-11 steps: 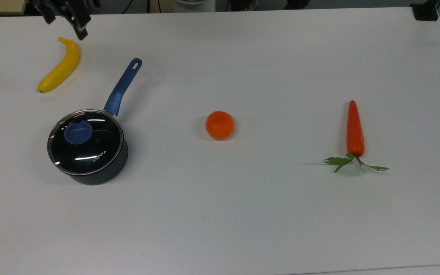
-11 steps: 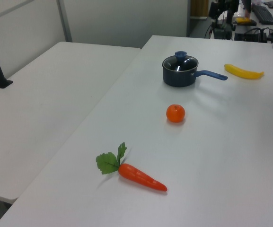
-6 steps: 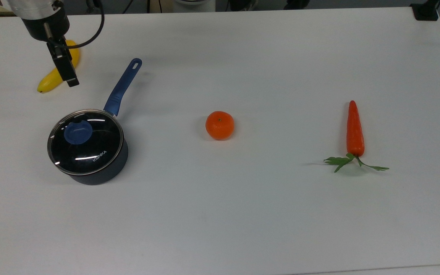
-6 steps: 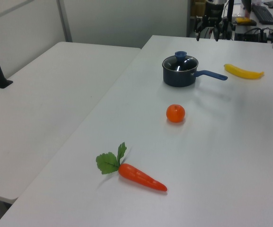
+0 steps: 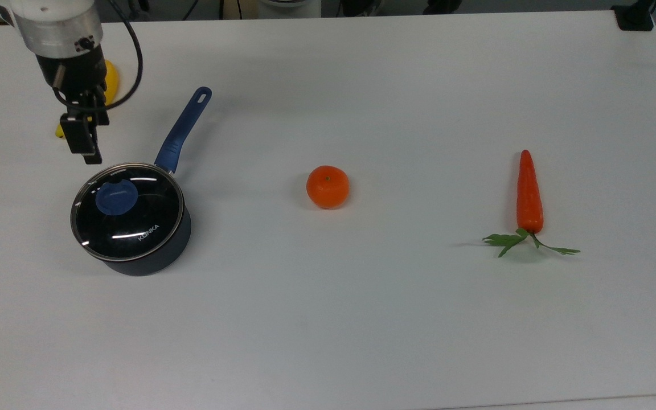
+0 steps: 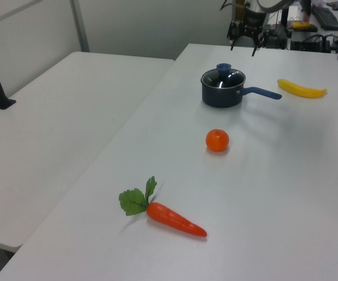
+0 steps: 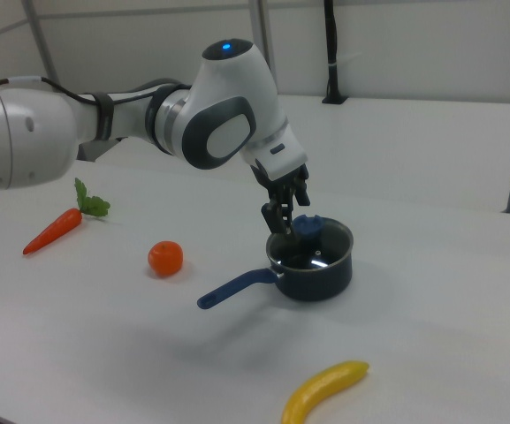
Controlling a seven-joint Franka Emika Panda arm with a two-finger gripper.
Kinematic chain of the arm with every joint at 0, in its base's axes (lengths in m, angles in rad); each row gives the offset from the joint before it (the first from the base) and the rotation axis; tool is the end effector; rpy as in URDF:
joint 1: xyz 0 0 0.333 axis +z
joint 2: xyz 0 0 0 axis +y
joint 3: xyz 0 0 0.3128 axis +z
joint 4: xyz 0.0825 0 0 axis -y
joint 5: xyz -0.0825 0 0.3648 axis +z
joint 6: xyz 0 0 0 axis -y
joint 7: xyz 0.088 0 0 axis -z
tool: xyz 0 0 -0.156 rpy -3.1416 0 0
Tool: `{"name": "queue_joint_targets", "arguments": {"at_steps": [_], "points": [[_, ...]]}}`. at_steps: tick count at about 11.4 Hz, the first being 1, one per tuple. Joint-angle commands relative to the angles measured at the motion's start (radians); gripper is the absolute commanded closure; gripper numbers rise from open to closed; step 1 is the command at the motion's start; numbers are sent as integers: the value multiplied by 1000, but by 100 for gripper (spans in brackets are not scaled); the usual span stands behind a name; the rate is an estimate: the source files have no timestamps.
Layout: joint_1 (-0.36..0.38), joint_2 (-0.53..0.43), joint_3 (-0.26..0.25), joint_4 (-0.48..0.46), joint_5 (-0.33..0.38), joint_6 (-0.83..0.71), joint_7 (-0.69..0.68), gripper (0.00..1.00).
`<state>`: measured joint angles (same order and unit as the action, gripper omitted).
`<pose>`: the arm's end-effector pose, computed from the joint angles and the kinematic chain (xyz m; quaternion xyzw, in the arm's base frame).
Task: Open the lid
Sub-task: 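Move the gripper over the saucepan and lower toward the blue lid knob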
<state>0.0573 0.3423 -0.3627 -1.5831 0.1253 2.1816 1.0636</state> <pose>0.6550 -0.1698 0.4348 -0.7604 0.6343 -0.1301 0.0497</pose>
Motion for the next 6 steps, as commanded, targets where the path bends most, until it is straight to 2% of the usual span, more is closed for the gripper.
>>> {"name": "queue_joint_targets", "arguments": {"at_steps": [1,3,6], "points": [[22,87,-10,93,-4,21,91,16],[18,141,-16,158,-4,21,119,16],[15,158,-15,166,-4,41,133,16]]}}
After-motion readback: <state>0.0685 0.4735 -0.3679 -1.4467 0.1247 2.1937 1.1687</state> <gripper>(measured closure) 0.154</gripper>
